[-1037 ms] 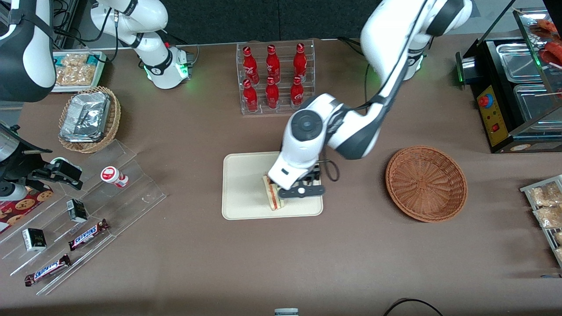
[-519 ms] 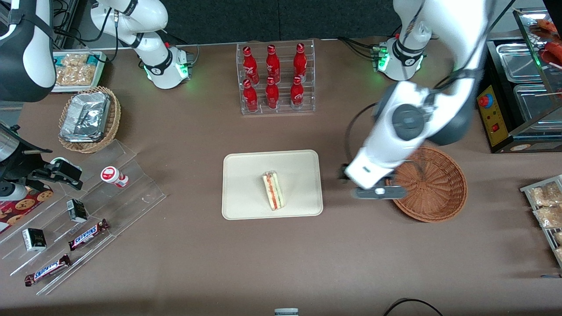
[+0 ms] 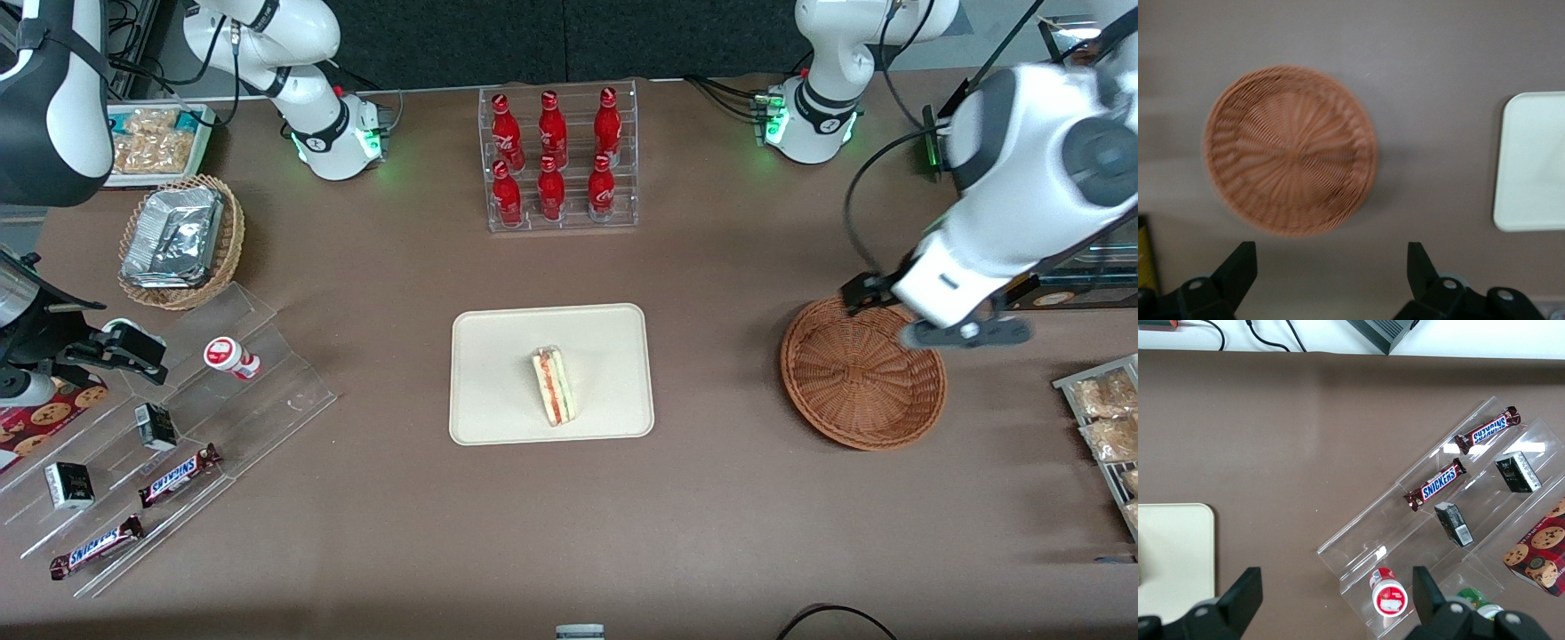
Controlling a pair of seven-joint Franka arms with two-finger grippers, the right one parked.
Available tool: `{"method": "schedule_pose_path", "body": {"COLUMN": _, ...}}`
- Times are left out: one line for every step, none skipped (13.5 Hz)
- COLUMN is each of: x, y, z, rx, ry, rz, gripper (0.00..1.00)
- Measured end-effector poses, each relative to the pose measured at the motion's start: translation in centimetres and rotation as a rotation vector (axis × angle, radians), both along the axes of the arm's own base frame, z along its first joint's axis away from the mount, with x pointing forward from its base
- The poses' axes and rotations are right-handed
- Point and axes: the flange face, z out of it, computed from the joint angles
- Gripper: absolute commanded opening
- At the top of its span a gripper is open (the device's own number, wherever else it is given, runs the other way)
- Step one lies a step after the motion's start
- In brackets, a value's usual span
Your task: Place sandwich from basket to tray
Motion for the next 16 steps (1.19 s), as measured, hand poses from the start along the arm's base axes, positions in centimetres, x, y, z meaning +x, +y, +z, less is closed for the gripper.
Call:
{"method": "schedule_pose_path", "body": {"x": -0.5, "y": 0.9, "z": 1.3, "rx": 0.005, "ry": 0.031, "rz": 0.009, "gripper": 0.99}}
{"method": "schedule_pose_path", "body": {"x": -0.8, "y": 1.2, "z": 2.4, "rx": 0.007, "ry": 0.046, "rz": 0.014, "gripper": 0.99}}
{"method": "schedule_pose_path", "body": {"x": -0.8, "y": 1.2, "z": 3.3, "rx": 0.007, "ry": 0.039, "rz": 0.013, "gripper": 0.99}}
{"method": "schedule_pose_path", "body": {"x": -0.6, "y": 1.1, "z": 4.0, "rx": 0.005, "ry": 0.024, "rz": 0.012, "gripper": 0.99}}
{"method": "schedule_pose_path", "body": {"x": -0.5, "y": 1.0, "z": 4.6, "rx": 0.003, "ry": 0.009, "rz": 0.011, "gripper": 0.99}}
{"method": "schedule_pose_path", "body": {"x": -0.4, "y": 1.0, "z": 5.3, "rx": 0.001, "ry": -0.006, "rz": 0.011, "gripper": 0.99}}
{"method": "schedule_pose_path", "body": {"x": -0.3, "y": 1.0, "z": 6.1, "rx": -0.002, "ry": -0.023, "rz": 0.011, "gripper": 0.99}}
{"method": "schedule_pose_path", "body": {"x": -0.2, "y": 1.2, "z": 7.0, "rx": -0.004, "ry": -0.041, "rz": 0.015, "gripper": 0.99}}
{"method": "schedule_pose_path", "body": {"x": 0.0, "y": 1.8, "z": 7.7, "rx": -0.006, "ry": -0.055, "rz": 0.026, "gripper": 0.99}}
{"method": "schedule_pose_path", "body": {"x": 0.0, "y": 2.6, "z": 8.3, "rx": -0.007, "ry": -0.068, "rz": 0.034, "gripper": 0.99}}
{"method": "schedule_pose_path", "body": {"x": 0.1, "y": 3.2, "z": 8.8, "rx": -0.009, "ry": -0.078, "rz": 0.033, "gripper": 0.99}}
{"method": "schedule_pose_path", "body": {"x": 0.0, "y": 3.6, "z": 9.1, "rx": -0.010, "ry": -0.084, "rz": 0.025, "gripper": 0.99}}
{"method": "schedule_pose_path", "body": {"x": 0.0, "y": 3.8, "z": 9.4, "rx": -0.010, "ry": -0.090, "rz": 0.015, "gripper": 0.99}}
{"method": "schedule_pose_path", "body": {"x": -0.1, "y": 3.9, "z": 9.9, "rx": -0.012, "ry": -0.099, "rz": 0.002, "gripper": 0.99}}
{"method": "schedule_pose_path", "body": {"x": -0.1, "y": 3.9, "z": 10.5, "rx": -0.013, "ry": -0.113, "rz": -0.011, "gripper": 0.99}}
{"method": "schedule_pose_path", "body": {"x": -0.2, "y": 3.9, "z": 11.2, "rx": -0.014, "ry": -0.126, "rz": -0.019, "gripper": 0.99}}
